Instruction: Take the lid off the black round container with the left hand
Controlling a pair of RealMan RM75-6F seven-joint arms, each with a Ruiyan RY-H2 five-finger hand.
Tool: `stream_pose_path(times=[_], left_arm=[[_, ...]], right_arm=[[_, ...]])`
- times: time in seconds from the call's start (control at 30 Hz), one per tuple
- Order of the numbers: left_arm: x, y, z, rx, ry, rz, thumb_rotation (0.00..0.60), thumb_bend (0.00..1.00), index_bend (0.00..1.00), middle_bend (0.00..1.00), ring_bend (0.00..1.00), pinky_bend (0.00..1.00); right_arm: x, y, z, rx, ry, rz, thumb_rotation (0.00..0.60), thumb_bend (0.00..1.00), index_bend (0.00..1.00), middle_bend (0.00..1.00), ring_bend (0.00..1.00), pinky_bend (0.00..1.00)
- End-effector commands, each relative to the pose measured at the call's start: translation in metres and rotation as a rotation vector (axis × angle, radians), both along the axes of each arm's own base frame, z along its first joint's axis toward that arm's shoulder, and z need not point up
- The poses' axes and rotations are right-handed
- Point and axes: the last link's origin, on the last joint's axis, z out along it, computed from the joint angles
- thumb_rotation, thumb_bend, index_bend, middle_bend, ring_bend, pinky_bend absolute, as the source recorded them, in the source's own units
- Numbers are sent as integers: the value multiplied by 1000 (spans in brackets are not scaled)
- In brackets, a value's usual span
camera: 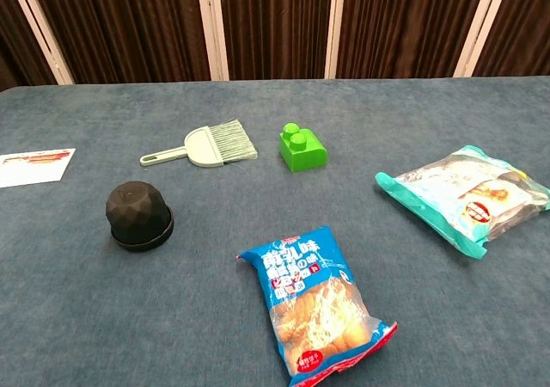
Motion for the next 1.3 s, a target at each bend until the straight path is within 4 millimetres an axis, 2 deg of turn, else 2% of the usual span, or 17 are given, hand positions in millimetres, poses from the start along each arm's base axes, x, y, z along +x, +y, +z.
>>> stream_pose_path(times=[0.03, 0.43, 0.7, 0.93, 1.1, 1.3], left_arm=[[1, 1, -1, -4, -1, -2, 600, 359, 101, 0, 0, 0], [5, -1, -6, -19, -1, -23, 600, 358, 96, 0, 0, 0], [4, 4, -16, -59, 14, -20, 600, 357, 85, 0, 0, 0], [15, 13, -44, -152, 19, -70, 600, 255, 65, 0, 0, 0], [24, 34, -68, -205, -53, -88, 600, 180, 38, 0, 0, 0], [31, 58, -98, -273, -94, -108, 600, 139, 23, 0, 0, 0]], right_arm=[[0, 0, 0, -3, -1, 6, 600, 209, 0, 33, 106, 36], [6, 2, 0, 1, -16, 20, 600, 209, 0, 32, 106, 36], [2, 5, -1, 19, -19, 4, 600, 209, 0, 33, 106, 36], [3, 5, -2, 33, -34, 9, 600, 209, 0, 33, 106, 36], [2, 4, -1, 33, -45, 7, 600, 208, 0, 33, 106, 36], [1, 2, -4, 53, -50, -1, 600, 208, 0, 33, 106, 36]])
